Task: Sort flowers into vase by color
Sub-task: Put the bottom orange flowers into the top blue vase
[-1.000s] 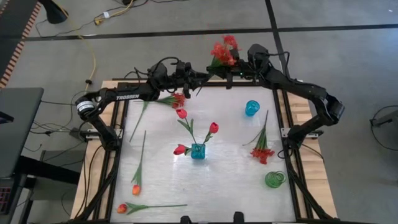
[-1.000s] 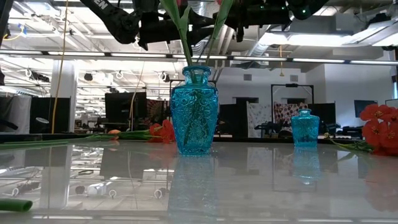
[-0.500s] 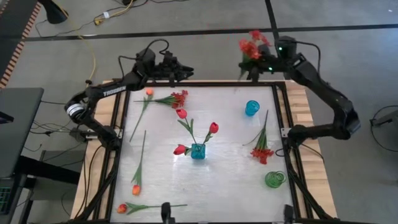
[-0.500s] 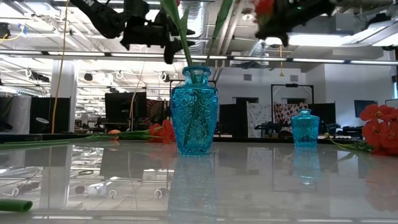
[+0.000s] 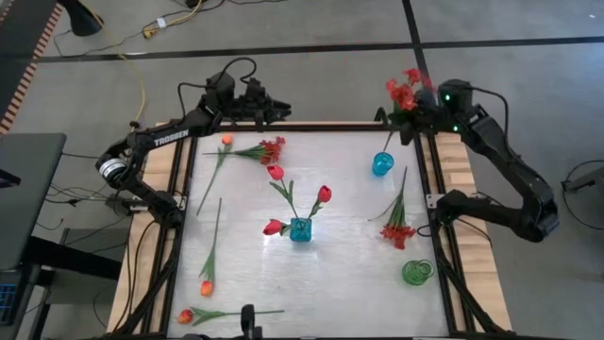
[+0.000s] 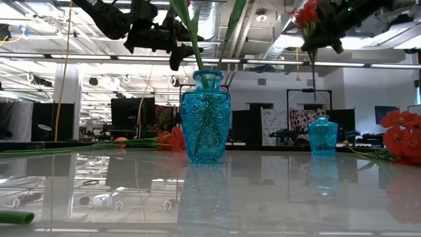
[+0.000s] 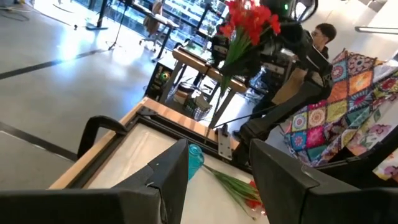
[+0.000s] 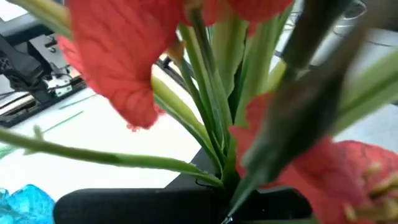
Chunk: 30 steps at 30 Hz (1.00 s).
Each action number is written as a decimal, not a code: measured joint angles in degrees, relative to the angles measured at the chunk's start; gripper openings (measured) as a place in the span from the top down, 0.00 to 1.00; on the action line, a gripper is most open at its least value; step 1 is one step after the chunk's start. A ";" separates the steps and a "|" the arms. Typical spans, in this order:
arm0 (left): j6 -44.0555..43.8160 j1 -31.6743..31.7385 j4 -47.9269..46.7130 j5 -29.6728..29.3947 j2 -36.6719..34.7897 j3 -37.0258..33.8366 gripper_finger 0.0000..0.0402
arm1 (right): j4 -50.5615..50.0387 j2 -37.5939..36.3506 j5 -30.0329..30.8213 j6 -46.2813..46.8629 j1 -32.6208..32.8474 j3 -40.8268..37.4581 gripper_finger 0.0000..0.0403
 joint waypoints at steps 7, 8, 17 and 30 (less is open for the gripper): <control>0.00 0.00 0.03 -1.35 0.00 0.00 0.61 | 4.86 -3.16 2.49 1.97 0.00 -7.25 0.91; -0.02 0.00 0.01 -1.36 0.00 0.00 0.61 | 5.34 -3.48 2.55 1.97 0.00 -7.65 0.91; -0.33 -0.30 -1.45 -0.94 0.00 0.00 0.61 | 5.29 -4.07 2.60 1.03 0.00 -8.13 0.90; -0.04 -0.63 -2.82 -0.44 0.00 0.00 0.61 | 4.73 -3.83 4.95 -1.38 0.00 -8.58 0.90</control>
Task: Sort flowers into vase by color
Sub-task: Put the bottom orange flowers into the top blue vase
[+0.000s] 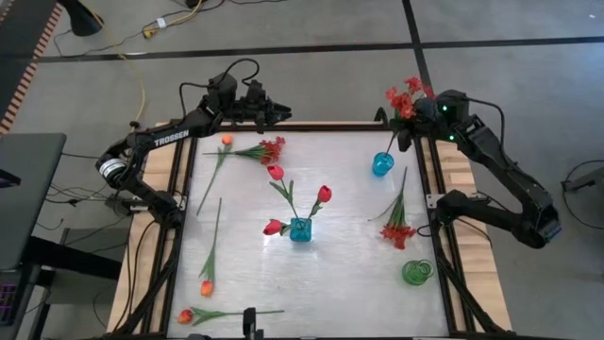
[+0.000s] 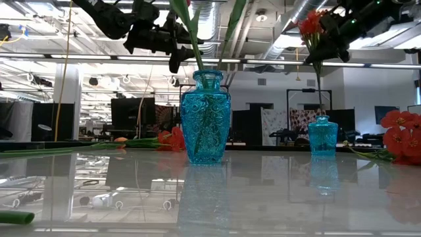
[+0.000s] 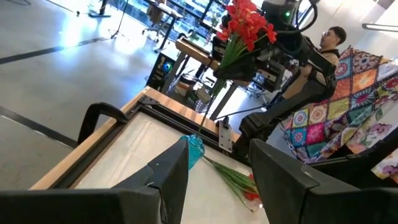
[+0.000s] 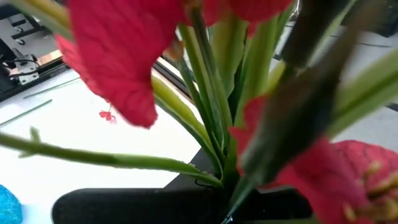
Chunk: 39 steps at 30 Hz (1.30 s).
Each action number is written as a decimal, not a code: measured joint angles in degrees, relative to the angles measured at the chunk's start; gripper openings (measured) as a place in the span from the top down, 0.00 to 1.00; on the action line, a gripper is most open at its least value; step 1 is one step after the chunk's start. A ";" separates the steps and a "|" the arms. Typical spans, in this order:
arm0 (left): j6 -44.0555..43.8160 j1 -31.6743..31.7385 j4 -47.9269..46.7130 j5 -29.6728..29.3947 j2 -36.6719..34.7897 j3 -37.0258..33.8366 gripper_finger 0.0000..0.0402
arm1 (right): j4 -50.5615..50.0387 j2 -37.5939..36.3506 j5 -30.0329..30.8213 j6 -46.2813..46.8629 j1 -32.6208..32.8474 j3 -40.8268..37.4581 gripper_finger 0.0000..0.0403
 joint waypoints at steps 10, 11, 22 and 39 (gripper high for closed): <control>0.00 -0.20 -0.02 0.04 0.00 0.00 0.61 | 6.06 -0.02 0.92 1.36 0.11 -7.82 0.90; 0.02 -0.20 0.00 0.07 0.00 0.00 0.61 | 6.07 0.00 0.91 1.30 0.11 -8.21 0.90; 0.37 -0.50 -0.02 0.05 0.02 0.00 0.61 | 8.83 0.00 0.66 1.25 2.31 -12.29 0.88; 3.23 -0.48 -0.08 0.87 0.02 0.00 0.61 | -0.26 0.00 -1.25 1.20 2.75 -11.48 0.29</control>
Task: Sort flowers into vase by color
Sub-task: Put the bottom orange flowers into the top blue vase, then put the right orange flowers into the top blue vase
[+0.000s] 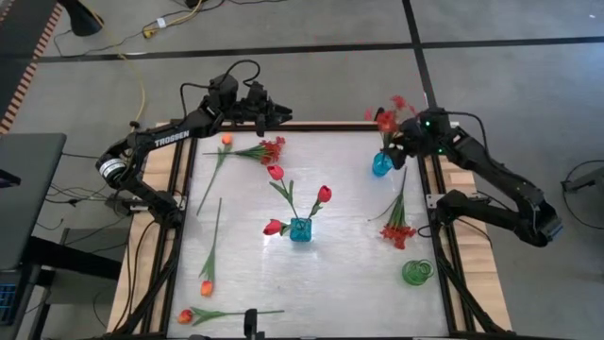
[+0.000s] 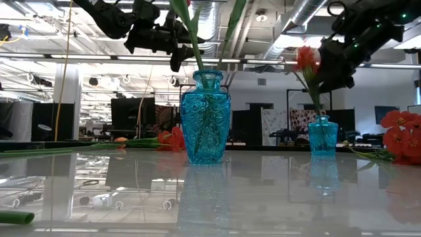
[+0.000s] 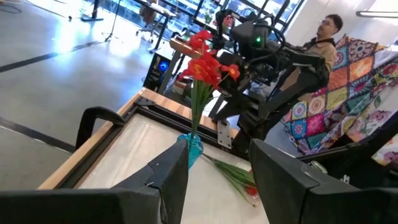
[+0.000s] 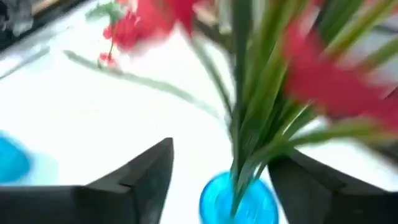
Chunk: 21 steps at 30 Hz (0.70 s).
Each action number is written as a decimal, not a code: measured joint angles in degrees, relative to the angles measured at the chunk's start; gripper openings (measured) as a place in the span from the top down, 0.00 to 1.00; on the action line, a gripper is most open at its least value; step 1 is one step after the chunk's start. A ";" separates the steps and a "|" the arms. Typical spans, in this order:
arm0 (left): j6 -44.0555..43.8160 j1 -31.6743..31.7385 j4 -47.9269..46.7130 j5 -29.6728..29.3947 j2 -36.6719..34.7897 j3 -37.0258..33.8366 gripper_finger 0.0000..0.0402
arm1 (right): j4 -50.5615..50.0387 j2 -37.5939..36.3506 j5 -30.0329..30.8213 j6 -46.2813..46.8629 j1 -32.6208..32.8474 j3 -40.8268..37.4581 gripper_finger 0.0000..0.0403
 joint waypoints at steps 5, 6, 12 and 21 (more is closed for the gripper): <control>2.38 0.00 -1.38 0.04 0.00 0.00 0.61 | -9.85 0.01 -1.19 -1.59 0.00 4.18 0.14; 2.87 0.00 -1.52 0.02 0.00 0.00 0.61 | -11.91 0.02 -1.18 -1.61 0.00 5.20 0.12; 6.10 0.00 -3.59 -0.04 0.00 -0.02 0.61 | -25.71 0.00 -1.21 -2.87 0.02 11.77 0.10; 11.99 0.00 -9.03 -0.10 0.00 -0.02 0.61 | -46.00 0.03 -3.00 -11.79 2.37 17.33 0.11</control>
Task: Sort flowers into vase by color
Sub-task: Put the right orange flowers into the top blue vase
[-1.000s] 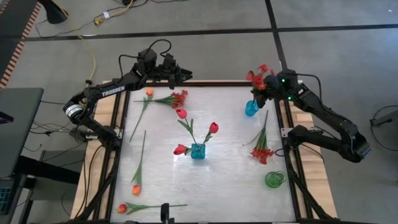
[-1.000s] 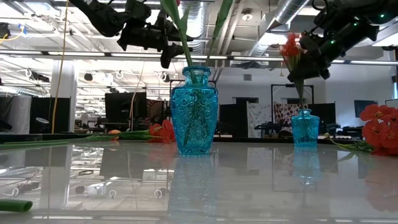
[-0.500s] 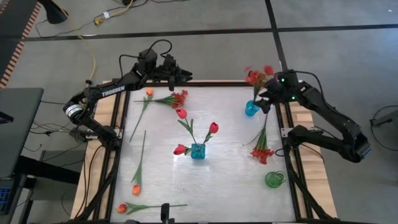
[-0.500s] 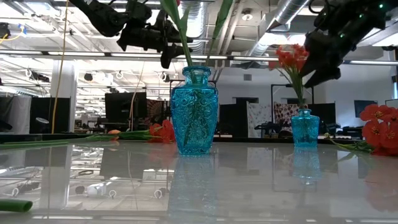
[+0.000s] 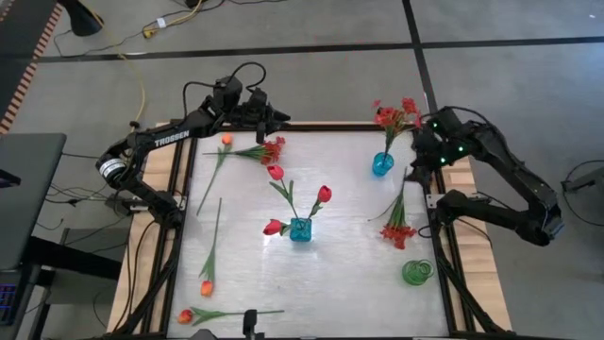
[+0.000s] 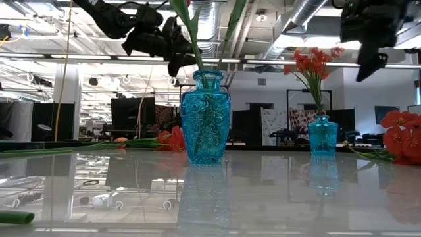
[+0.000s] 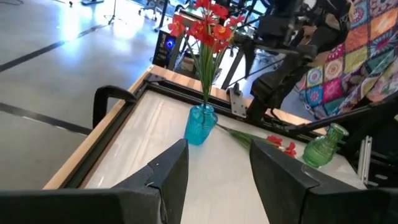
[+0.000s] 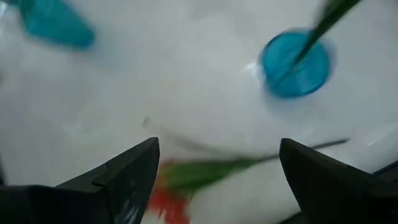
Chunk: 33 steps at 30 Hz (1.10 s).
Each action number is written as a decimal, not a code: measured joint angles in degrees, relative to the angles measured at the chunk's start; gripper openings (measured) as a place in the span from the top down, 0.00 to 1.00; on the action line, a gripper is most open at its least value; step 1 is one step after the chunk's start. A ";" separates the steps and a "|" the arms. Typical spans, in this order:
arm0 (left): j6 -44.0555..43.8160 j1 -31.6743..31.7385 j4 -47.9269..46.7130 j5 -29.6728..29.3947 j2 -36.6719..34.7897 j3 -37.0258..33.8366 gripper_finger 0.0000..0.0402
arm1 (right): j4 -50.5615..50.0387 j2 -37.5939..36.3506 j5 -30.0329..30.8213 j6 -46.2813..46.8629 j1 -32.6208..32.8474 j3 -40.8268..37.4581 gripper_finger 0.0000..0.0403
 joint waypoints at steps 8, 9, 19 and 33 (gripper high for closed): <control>0.44 0.00 0.51 -0.17 0.00 0.00 0.61 | -9.30 0.02 0.25 -17.03 11.78 0.08 0.11; 0.41 0.00 0.50 -0.17 0.00 0.00 0.61 | -9.34 0.02 1.02 -19.49 13.55 0.08 0.11; 0.19 0.00 -1.38 -0.15 0.00 0.00 0.61 | -6.82 3.75 9.73 -35.71 29.88 0.11 0.11; 0.43 0.00 -2.49 -0.11 0.00 0.00 0.61 | -2.48 24.30 18.23 -42.43 42.67 -0.11 0.17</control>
